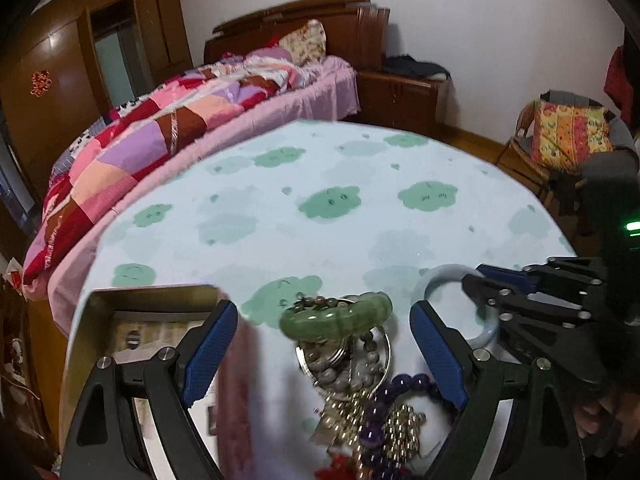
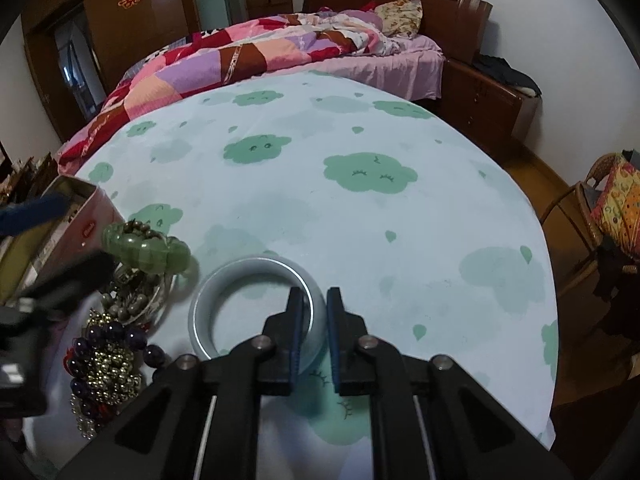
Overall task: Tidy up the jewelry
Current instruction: 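Grasp the white bangle with the right tool while the left tool grasps the green jade bangle, then lift both bangles and carry them over the open tin box, then lower both bangles into the tin box and open both tools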
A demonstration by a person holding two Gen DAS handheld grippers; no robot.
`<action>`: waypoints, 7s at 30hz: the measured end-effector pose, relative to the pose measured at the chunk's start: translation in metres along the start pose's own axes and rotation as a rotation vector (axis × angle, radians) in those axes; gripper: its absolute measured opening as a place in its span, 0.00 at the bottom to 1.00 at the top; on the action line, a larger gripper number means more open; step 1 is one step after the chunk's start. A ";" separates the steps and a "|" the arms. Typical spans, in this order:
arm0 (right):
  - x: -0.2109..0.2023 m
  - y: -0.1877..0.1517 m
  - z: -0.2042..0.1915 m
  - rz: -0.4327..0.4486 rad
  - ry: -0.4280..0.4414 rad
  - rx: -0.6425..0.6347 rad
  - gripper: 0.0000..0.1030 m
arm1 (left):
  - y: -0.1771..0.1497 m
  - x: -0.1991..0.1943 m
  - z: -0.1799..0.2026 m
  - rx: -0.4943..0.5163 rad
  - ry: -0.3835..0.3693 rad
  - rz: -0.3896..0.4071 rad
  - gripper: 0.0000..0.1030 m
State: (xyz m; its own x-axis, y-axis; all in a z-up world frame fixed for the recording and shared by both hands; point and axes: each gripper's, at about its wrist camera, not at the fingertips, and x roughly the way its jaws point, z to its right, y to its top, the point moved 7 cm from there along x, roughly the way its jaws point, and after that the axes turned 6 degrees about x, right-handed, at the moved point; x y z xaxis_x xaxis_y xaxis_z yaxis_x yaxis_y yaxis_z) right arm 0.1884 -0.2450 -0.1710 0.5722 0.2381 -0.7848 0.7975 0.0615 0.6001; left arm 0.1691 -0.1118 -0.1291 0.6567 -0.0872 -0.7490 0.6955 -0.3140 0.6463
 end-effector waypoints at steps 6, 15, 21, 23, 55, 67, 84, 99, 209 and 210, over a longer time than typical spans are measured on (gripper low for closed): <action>0.001 0.002 0.002 -0.001 0.028 0.030 0.13 | -0.002 0.018 0.005 -0.019 -0.022 -0.056 0.85; -0.001 0.002 0.003 0.004 0.042 0.040 0.13 | -0.003 0.011 0.000 -0.066 -0.087 -0.021 0.25; -0.002 0.003 0.004 0.011 0.039 0.037 0.13 | -0.002 0.001 -0.004 -0.098 -0.147 0.003 0.21; -0.003 0.003 0.003 0.019 0.041 0.035 0.13 | 0.001 -0.010 -0.007 -0.109 -0.155 0.036 0.21; -0.052 0.026 -0.055 0.176 0.121 -0.080 0.14 | 0.008 -0.095 -0.072 -0.191 -0.190 0.228 0.00; -0.064 0.036 -0.097 0.189 0.179 -0.152 0.14 | -0.022 -0.092 -0.105 -0.234 -0.018 0.201 0.72; -0.080 -0.027 -0.066 0.146 0.131 -0.141 0.17 | -0.084 -0.085 0.000 -0.045 -0.140 -0.021 0.45; -0.092 -0.024 -0.071 0.195 0.146 -0.149 0.16 | -0.104 -0.065 0.017 -0.026 -0.229 -0.089 0.06; -0.048 -0.002 -0.072 0.115 0.104 -0.149 0.37 | -0.072 -0.069 -0.111 -0.208 0.075 0.089 0.62; -0.046 -0.009 -0.070 0.103 0.103 -0.149 0.37 | -0.073 -0.071 -0.106 -0.199 0.069 0.090 0.62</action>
State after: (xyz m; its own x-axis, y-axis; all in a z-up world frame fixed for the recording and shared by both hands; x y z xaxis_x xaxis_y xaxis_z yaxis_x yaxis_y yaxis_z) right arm 0.1409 -0.1886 -0.1293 0.6203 0.3480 -0.7029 0.6948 0.1722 0.6983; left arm 0.1025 0.0172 -0.1079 0.7325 -0.0391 -0.6796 0.6724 -0.1143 0.7313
